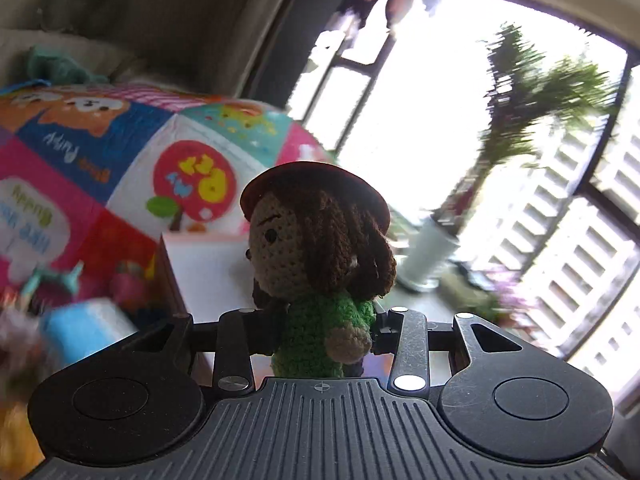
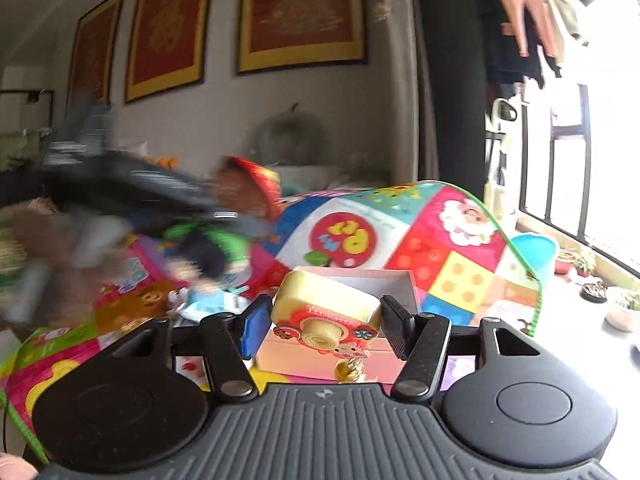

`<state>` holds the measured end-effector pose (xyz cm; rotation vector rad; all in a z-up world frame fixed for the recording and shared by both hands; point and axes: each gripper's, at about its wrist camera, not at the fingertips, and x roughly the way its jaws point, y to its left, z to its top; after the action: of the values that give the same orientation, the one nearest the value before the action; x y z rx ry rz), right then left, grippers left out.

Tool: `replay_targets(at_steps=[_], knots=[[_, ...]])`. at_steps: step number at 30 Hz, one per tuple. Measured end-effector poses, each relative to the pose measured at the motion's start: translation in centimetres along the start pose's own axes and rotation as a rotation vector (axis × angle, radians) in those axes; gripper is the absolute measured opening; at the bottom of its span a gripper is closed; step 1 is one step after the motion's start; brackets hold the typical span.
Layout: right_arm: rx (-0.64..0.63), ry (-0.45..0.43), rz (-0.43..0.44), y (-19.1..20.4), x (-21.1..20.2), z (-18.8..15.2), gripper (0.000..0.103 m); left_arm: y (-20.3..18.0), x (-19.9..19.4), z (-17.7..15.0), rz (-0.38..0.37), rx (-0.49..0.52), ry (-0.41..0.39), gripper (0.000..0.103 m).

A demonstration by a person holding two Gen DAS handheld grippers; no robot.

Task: Organize objects
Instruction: 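Drop the doll into the pink box with the left gripper while the right gripper carries the yellow toy there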

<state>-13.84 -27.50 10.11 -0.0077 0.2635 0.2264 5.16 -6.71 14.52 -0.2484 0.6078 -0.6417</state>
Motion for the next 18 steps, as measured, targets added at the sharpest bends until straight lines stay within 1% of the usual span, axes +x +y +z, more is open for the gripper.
replay_targets(at_steps=[2,4,6,8,9,10,11,13,16,18], knots=[[0.003,-0.006,0.002,-0.5,0.2,-0.4,0.059,0.2,4.2,0.5,0.077,0.002,0.016,0.043],[-0.005,-0.016,-0.004,-1.0,-0.2,-0.8,0.059,0.8,7.9,-0.1,0.130,-0.019,0.061,0.043],[-0.006,-0.016,-0.012,-1.5,0.1,-1.0,0.059,1.4,10.3,-1.2,0.184,-0.028,0.122,0.043],[0.006,-0.008,-0.025,-2.1,0.4,-1.3,0.059,1.8,11.9,-2.4,0.263,-0.035,0.185,0.044],[0.011,-0.002,-0.033,-2.4,0.7,-1.4,0.059,2.2,11.9,-3.0,0.295,-0.043,0.212,0.046],[0.015,0.003,-0.038,-2.7,0.7,-1.5,0.059,2.6,12.0,-3.4,0.323,-0.053,0.230,0.045],[0.018,0.011,-0.044,-2.9,0.9,-1.7,0.059,2.8,11.7,-3.6,0.335,-0.051,0.233,0.045],[0.023,0.022,-0.048,-3.1,0.9,-1.9,0.059,2.6,10.3,-3.6,0.328,-0.025,0.215,0.044],[0.028,0.032,-0.052,-3.2,0.9,-2.0,0.059,1.5,6.0,-3.4,0.281,0.008,0.131,0.044],[0.033,0.037,-0.045,-3.2,0.8,-1.8,0.059,1.1,2.7,-3.9,0.250,0.006,0.079,0.044]])
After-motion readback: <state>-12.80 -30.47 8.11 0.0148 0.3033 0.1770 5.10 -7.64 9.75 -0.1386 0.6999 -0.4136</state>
